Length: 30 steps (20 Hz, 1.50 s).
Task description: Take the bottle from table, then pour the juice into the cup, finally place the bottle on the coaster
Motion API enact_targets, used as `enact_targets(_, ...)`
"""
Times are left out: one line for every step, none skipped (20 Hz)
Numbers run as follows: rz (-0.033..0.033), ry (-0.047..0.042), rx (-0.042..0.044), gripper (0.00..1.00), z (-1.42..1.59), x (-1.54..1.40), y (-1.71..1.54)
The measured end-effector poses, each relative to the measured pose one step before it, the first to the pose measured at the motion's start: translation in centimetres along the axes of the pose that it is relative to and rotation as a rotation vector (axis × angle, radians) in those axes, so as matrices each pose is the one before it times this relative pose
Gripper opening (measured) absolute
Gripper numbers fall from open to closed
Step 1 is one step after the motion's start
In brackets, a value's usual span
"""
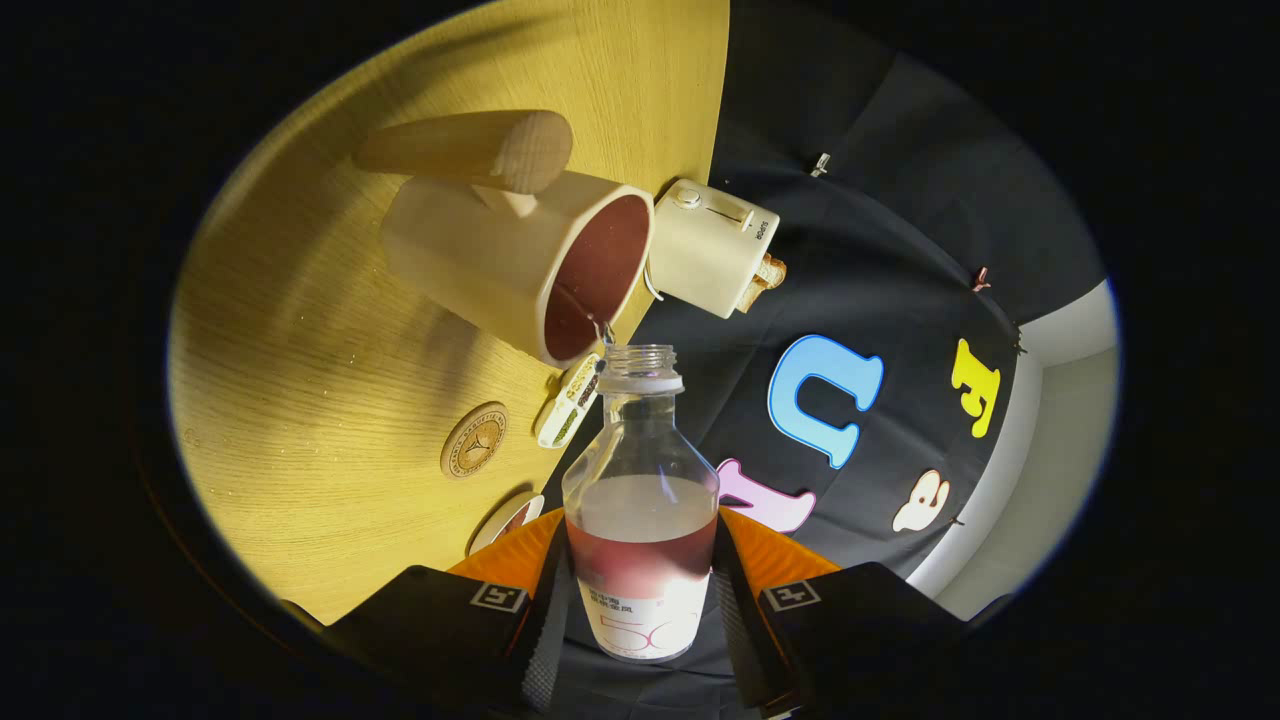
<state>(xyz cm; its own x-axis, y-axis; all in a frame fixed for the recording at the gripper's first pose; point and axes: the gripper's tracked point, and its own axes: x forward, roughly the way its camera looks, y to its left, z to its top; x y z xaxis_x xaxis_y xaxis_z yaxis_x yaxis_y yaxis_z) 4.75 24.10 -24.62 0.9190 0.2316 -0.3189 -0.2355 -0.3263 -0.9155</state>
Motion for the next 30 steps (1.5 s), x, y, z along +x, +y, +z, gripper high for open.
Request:
enact_targets(-0.00762, -0.00588, -0.00986, 0.70, 0.144, -0.022, -0.176)
enact_targets(-0.00545, -0.00497, -0.00748, 0.70, 0.026, -0.036, -0.151)
enact_targets(-0.00629, -0.00300, -0.00451, 0.70, -0.059, -0.125, -0.181)
enact_targets(-0.00278, -0.00241, -0.00451, 0.70, 0.011, -0.024, -0.090)
enact_targets(-0.00102, -0.00174, -0.00677, 0.70, -0.117, -0.011, -0.123)
enact_targets(-0.00383, -0.00353, -0.01168, 0.70, 0.075, 0.085, -0.149)
enact_targets(-0.00627, -0.00461, -0.01682, 0.70, 0.061, 0.046, -0.209)
enact_targets(-0.00479, -0.00525, -0.01878, 0.70, -0.033, 0.080, -0.098)
enact_targets(-0.00668, -0.00631, -0.01428, 0.70, 0.036, 0.035, -0.228)
enact_targets(-0.00420, -0.00679, -0.00802, 0.70, 0.072, 0.106, -0.071)
enact_targets(-0.00338, -0.00371, -0.00725, 0.70, -0.008, -0.031, -0.040)
enact_targets(-0.00421, -0.00350, -0.00611, 0.70, 0.057, -0.135, -0.066)
enact_targets(-0.00244, -0.00376, -0.00448, 0.70, 0.002, 0.010, -0.138)
enact_targets(-0.00256, -0.00499, -0.00467, 0.70, 0.094, 0.068, -0.054)
enact_targets(-0.00487, -0.00544, -0.00824, 0.70, 0.083, -0.017, -0.130)
enact_targets(-0.00383, -0.00530, -0.00882, 0.70, 0.149, 0.028, -0.080)
enact_targets(-0.00345, -0.00628, -0.00763, 0.70, 0.144, 0.078, -0.119)
enact_targets(-0.00494, -0.00525, -0.00731, 0.70, 0.116, 0.119, -0.243)
enact_targets(-0.00725, -0.00417, -0.00368, 0.70, 0.048, 0.006, -0.296)
enact_targets(-0.00619, -0.00244, 0.00084, 0.70, 0.037, 0.063, -0.261)
enact_targets(-0.00352, -0.00141, -0.00040, 0.70, 0.030, 0.112, -0.149)
enact_targets(-0.00360, -0.00235, -0.00446, 0.70, 0.046, 0.123, -0.132)
enact_targets(-0.00201, -0.00219, -0.00709, 0.70, 0.076, 0.008, -0.085)
enact_targets(-0.00250, -0.00263, -0.00706, 0.70, 0.071, 0.117, -0.092)
enact_targets(-0.00109, -0.00286, -0.00597, 0.70, 0.006, -0.076, -0.035)
enact_targets(-0.00290, -0.00362, -0.00718, 0.70, 0.100, 0.036, -0.024)
enact_targets(-0.00399, -0.00561, -0.00982, 0.70, 0.015, 0.014, -0.079)
enact_targets(-0.00558, -0.00570, -0.00981, 0.70, 0.108, -0.009, -0.174)
enact_targets(-0.00347, -0.00567, -0.00682, 0.70, 0.102, 0.008, -0.047)
enact_targets(-0.00095, -0.00372, -0.00669, 0.70, 0.046, 0.050, 0.075)
